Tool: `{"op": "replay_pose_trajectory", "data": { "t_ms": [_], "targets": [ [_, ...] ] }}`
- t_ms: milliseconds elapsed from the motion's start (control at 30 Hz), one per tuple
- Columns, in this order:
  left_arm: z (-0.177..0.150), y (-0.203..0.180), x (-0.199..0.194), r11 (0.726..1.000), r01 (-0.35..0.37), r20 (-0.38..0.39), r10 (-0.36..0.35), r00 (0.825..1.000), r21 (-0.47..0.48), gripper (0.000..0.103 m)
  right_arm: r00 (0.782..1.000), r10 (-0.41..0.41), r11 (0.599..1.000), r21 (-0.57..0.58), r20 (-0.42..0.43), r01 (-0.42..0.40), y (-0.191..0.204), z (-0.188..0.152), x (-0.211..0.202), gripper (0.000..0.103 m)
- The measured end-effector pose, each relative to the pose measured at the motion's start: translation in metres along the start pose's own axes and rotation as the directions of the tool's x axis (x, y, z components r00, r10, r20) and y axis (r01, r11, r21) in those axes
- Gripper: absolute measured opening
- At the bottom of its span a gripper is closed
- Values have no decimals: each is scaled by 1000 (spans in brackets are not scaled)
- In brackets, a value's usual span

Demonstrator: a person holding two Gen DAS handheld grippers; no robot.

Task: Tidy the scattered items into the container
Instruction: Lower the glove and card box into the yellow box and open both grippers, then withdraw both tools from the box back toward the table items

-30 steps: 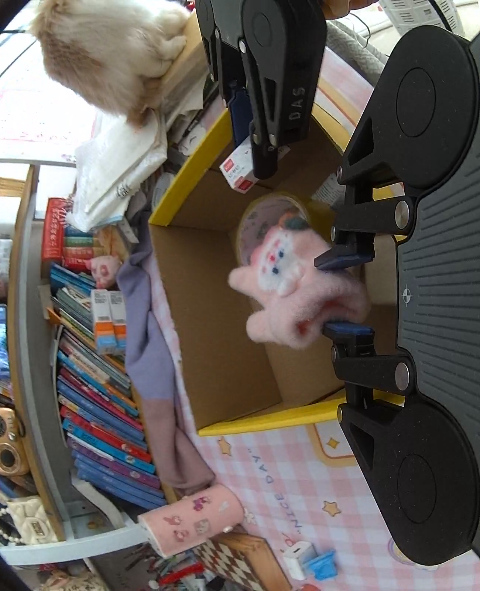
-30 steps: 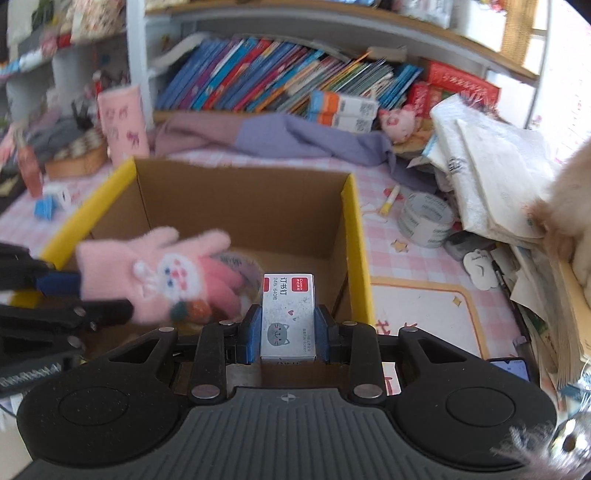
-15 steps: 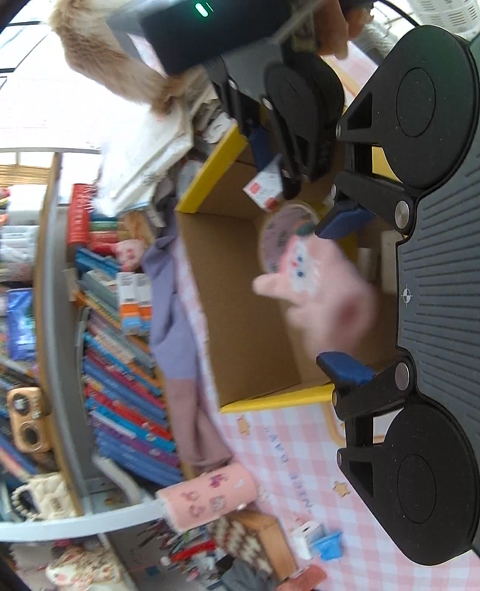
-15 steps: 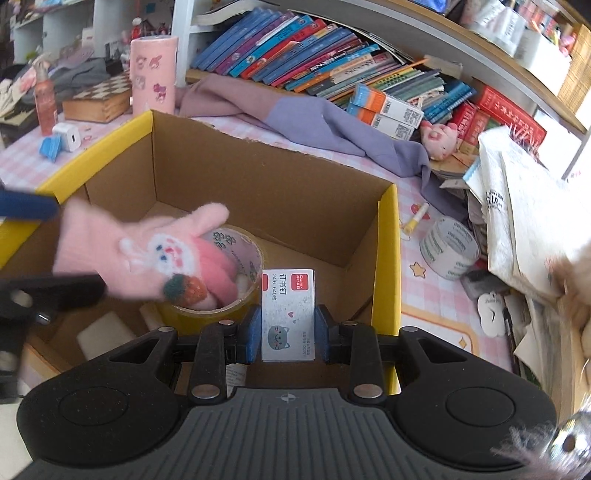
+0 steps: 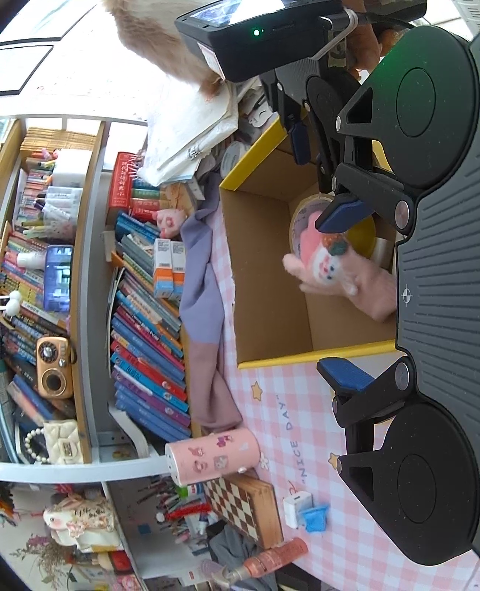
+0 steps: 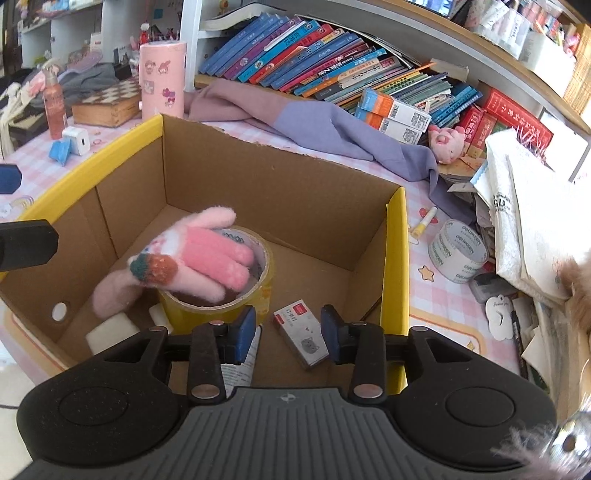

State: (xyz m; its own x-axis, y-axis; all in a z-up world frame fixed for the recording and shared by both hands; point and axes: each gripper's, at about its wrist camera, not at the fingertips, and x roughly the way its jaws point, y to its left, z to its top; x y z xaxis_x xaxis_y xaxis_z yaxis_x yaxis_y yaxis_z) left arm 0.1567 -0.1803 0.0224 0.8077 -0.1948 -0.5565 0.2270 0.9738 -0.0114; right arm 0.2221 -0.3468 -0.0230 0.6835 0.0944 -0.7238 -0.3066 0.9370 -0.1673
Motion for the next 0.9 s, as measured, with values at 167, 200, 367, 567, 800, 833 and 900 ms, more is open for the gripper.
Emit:
{"op": "replay_pose_trajectory", "data": {
  "t_ms": [167,200,367,567,800,833,900],
  "targets": [
    [-4,-1,-9,1000,-18,13,18,1000,-13,84,998,17,997,79,57,-22,-5,-5,-18,43],
    [-5,-1,-11,1000,-19,12,20,1000,-18,84,997,16,995,99,71,-23,-6,-7,-23,44],
    [-12,3,-20,999,-23,10,24,1000,-41,85,991,-3,982,185,133,-22,-9,-16,-48,44],
    [-20,12,-33,998,-27,13,28,1000,-61,85,983,-48,968,253,178,2,-3,-28,-72,44],
    [-32,28,-49,997,-6,11,7,1000,-74,85,977,-103,954,298,189,43,15,-43,-94,44],
    [-34,31,-52,997,-1,9,2,1000,-74,85,977,-110,952,302,185,50,18,-46,-96,44],
    [-38,37,-57,997,9,6,-9,1000,-72,85,976,-128,946,316,175,68,26,-51,-101,44]
  ]
}}
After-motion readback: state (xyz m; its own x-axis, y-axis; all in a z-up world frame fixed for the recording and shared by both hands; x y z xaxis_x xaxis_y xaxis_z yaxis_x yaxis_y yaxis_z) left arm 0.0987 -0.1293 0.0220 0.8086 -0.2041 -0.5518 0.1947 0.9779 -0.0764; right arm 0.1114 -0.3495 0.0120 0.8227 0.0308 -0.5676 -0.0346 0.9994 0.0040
